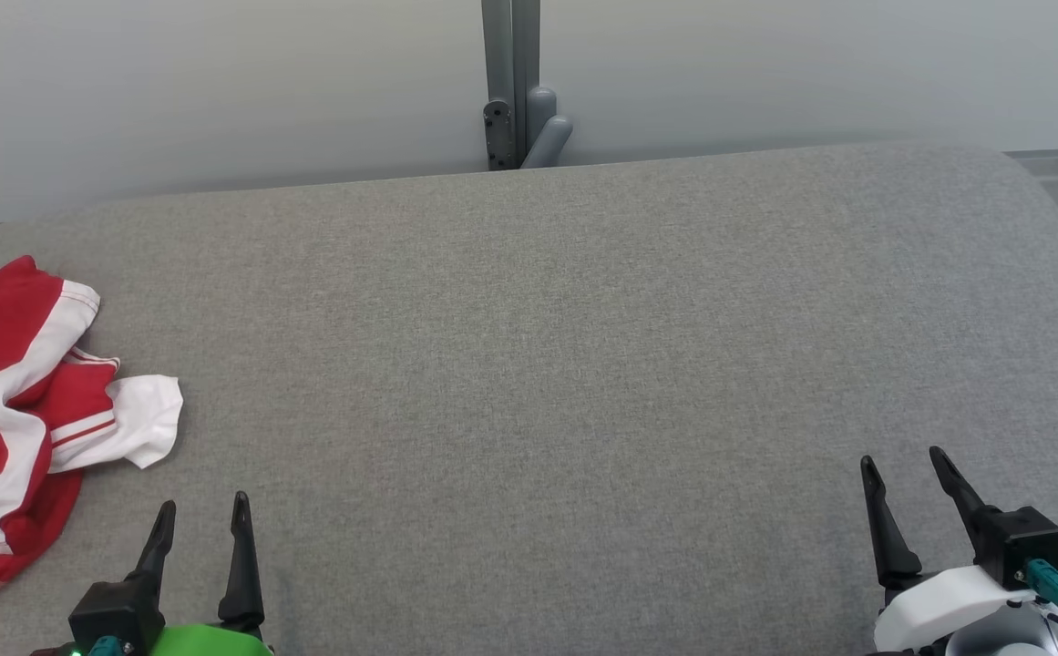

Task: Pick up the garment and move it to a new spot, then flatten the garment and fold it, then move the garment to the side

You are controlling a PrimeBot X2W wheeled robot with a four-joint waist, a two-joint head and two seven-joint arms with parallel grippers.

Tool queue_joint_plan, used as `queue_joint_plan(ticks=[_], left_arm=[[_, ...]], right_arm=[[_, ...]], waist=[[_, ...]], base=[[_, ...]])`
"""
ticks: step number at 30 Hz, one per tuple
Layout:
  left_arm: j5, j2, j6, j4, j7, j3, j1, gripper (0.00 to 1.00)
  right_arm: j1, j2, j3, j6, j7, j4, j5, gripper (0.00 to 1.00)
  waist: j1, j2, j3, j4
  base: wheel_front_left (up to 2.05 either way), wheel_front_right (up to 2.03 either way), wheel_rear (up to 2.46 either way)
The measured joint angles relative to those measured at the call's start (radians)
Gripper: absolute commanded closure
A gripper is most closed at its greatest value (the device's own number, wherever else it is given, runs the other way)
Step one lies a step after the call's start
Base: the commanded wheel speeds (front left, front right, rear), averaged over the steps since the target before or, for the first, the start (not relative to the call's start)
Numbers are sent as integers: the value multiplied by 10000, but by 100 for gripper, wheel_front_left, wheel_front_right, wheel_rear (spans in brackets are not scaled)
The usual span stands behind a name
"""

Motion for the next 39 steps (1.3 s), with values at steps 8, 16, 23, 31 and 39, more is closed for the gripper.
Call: queue_joint_plan(ticks=[8, 16, 23, 31, 39], left_arm=[[428, 0, -42, 313, -128, 21, 91, 0], [520, 0, -79, 414, -171, 31, 86, 0], [451, 0, -81, 416, -173, 61, 83, 0], [357, 0, -81, 403, -171, 21, 77, 0], [349, -10, -81, 431, -173, -130, -65, 0]], right_arm=[[53, 136, -244, 2, -12, -79, -767, 0], [66, 138, -332, 2, -12, -134, -941, 0], [66, 125, -328, 2, -12, -213, -917, 0], [89, 123, -332, 2, -13, -247, -905, 0], [148, 261, -29, 2, -13, -257, -869, 0]], waist=[[0, 0, -12, -31], [0, 0, -37, 4], [0, 0, -69, 35], [1, 0, -84, 121], [0, 0, -117, 743]], base=[[0, 0, 0], [0, 0, 0], [0, 0, 0], [0, 0, 0], [0, 0, 0]])
